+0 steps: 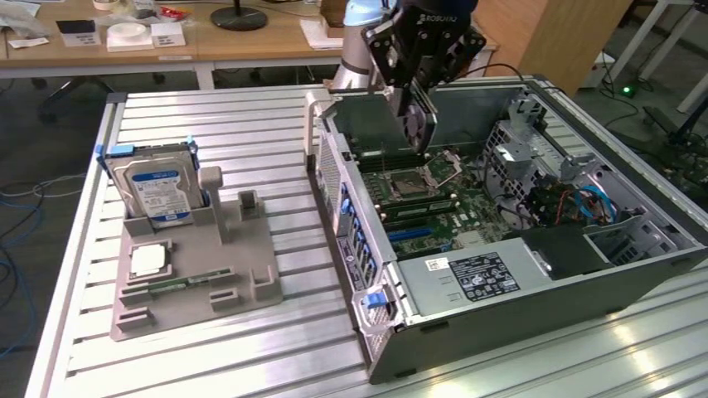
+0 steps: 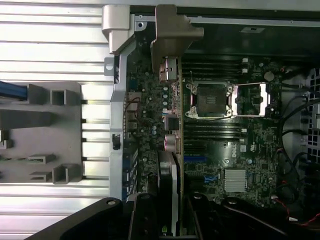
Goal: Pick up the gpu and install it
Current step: 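Pick up the gpu and move the gpu toward the slot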
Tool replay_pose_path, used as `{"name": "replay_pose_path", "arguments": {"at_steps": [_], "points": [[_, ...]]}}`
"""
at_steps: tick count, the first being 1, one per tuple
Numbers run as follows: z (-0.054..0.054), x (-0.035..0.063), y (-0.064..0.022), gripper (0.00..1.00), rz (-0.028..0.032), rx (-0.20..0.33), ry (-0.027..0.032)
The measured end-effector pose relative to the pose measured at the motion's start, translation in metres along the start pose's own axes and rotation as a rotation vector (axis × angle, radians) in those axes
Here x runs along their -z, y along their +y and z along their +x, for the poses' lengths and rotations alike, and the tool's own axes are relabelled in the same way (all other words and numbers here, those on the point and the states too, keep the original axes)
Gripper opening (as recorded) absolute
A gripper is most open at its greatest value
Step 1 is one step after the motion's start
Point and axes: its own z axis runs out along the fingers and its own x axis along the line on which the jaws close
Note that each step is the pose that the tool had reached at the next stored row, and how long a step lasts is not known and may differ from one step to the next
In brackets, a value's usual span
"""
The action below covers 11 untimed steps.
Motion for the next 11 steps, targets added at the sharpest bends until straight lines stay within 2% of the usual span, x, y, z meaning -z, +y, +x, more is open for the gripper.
{"name": "replay_pose_path", "arguments": {"at_steps": [11], "points": [[-0.025,-0.0002,0.0000,0.28,0.0000,0.000,0.0000]]}}
